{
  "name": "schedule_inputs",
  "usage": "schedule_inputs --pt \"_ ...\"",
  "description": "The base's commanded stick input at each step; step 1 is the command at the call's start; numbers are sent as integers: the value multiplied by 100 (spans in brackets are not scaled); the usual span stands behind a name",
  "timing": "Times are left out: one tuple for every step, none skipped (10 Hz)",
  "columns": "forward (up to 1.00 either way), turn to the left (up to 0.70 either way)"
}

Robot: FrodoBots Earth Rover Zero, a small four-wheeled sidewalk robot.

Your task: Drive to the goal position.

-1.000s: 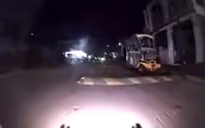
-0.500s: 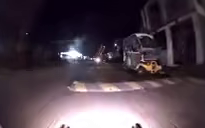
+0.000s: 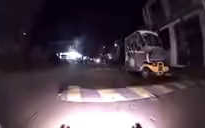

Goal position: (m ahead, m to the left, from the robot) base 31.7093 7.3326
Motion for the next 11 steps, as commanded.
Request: schedule_inputs --pt "85 0" --pt "85 0" --pt "85 0" --pt "85 0" --pt "85 0" --pt "85 0" --pt "85 0" --pt "85 0" --pt "85 0" --pt "85 0" --pt "85 0"
